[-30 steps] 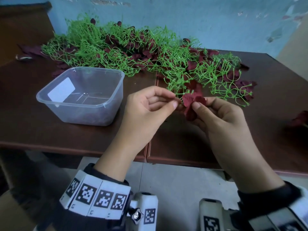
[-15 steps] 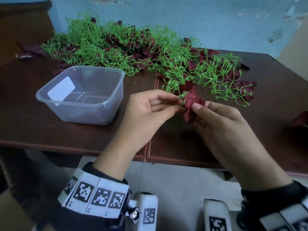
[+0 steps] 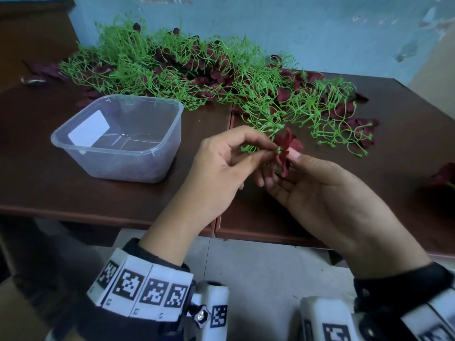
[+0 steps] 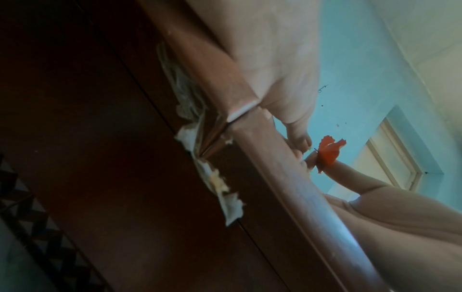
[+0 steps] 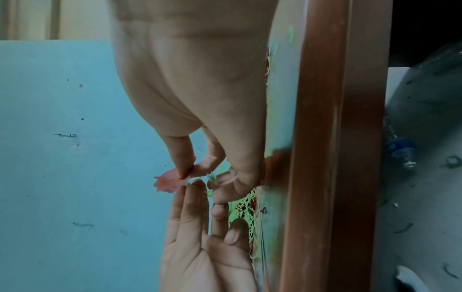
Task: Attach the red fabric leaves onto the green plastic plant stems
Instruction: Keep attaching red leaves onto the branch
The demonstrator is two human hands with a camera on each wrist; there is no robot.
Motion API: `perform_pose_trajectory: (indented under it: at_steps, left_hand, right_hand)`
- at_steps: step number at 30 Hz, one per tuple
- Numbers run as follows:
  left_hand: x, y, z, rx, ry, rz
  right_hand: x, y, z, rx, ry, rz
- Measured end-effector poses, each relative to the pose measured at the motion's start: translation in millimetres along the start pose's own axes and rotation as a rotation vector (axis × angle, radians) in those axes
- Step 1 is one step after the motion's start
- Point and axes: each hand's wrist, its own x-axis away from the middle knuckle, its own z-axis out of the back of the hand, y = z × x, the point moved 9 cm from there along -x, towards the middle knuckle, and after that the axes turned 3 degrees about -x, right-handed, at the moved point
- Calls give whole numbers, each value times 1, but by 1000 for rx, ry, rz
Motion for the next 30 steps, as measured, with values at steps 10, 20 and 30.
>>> perform_pose_trajectory:
  at_steps: [10,20,30]
  left_hand:
    - [1,1,5,33,46,-1]
    - [1,5,1,-3,19,-26]
    - [2,1,0,-26,-12,13]
  right_hand:
    - [1,8,-3,44,-55,-92]
    - [0,8,-7,9,-67,-87]
    - [2,6,-6,51,-38,-58]
